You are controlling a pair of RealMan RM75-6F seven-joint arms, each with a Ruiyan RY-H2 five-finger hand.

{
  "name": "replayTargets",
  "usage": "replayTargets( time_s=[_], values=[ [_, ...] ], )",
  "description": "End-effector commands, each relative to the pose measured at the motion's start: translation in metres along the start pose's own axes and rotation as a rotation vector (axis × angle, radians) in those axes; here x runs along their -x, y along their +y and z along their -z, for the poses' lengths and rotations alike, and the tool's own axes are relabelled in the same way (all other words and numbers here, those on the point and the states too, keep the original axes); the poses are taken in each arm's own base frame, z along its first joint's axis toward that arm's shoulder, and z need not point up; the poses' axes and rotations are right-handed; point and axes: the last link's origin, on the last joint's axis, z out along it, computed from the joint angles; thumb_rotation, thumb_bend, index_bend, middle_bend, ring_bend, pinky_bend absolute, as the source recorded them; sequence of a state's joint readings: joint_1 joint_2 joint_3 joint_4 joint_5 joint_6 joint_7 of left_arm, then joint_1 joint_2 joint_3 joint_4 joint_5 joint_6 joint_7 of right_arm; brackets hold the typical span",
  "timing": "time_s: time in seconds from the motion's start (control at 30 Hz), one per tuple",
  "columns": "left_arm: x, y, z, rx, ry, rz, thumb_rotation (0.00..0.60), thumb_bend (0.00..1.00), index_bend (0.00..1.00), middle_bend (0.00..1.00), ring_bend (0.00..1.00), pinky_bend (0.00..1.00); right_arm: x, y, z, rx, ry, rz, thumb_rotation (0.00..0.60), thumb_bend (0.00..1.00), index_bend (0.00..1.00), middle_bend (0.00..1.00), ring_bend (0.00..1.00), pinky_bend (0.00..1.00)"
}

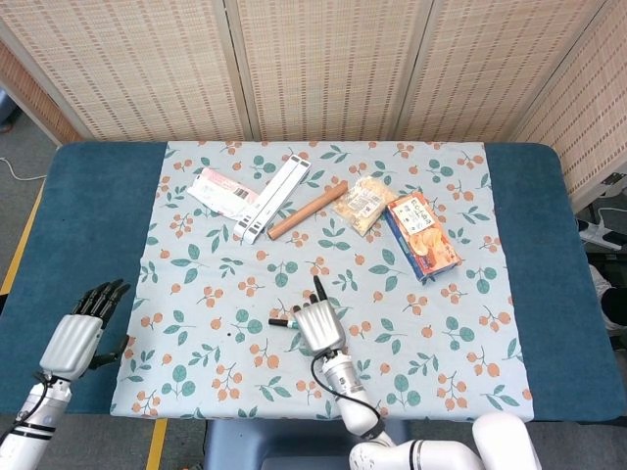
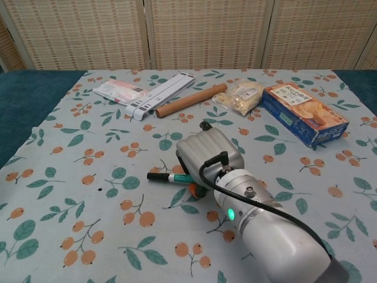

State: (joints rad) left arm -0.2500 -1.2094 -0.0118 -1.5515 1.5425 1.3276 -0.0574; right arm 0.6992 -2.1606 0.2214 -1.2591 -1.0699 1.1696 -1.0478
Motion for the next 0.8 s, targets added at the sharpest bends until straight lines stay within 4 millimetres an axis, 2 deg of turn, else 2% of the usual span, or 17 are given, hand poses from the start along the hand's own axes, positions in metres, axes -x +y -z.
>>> replayTargets(
  time_s=[0.03,0.2,0.37,0.53,0.67,0.8],
  values=[
    [0.007,0.008,0.0,0.042,-0.01,0.026,0.6,0.42,0.03,0.0,0.0,0.14,-0.004,0.009,0.002,-0.012,0.031,-0.02,0.6,0.32,0.88,0.83,0.43,0.0],
    [0.027,0.025,-0.008,0.097,-0.013,-0.019,0.6,0.42,0.12,0.08,0.02,0.21,-0.015,0.017,0.004,-0.041,0.045,-0.032,0.6,0.32,0.88,0.83,0.44,0.0],
    [0.053,0.056,-0.036,0.146,-0.028,-0.126,0.6,0.42,0.23,0.21,0.14,0.28,-0.028,0.018,0.008,-0.07,0.042,-0.05,0.6,0.32,0.88,0.84,0.44,0.0],
    [0.067,0.091,-0.066,0.157,-0.001,-0.143,0.6,0.43,0.26,0.31,0.22,0.35,-0.028,0.016,0.01,-0.075,0.024,-0.031,0.6,0.32,0.88,0.84,0.44,0.0],
    [0.075,0.119,-0.085,0.148,0.06,-0.154,0.6,0.42,0.41,0.43,0.32,0.47,-0.025,0.012,0.01,-0.066,0.012,-0.034,0.6,0.32,0.88,0.84,0.44,0.0],
    [0.086,0.136,-0.093,0.13,0.077,-0.16,0.6,0.41,0.42,0.47,0.35,0.52,-0.023,0.007,0.009,-0.059,0.012,-0.038,0.6,0.32,0.88,0.84,0.44,0.0]
  ],
)
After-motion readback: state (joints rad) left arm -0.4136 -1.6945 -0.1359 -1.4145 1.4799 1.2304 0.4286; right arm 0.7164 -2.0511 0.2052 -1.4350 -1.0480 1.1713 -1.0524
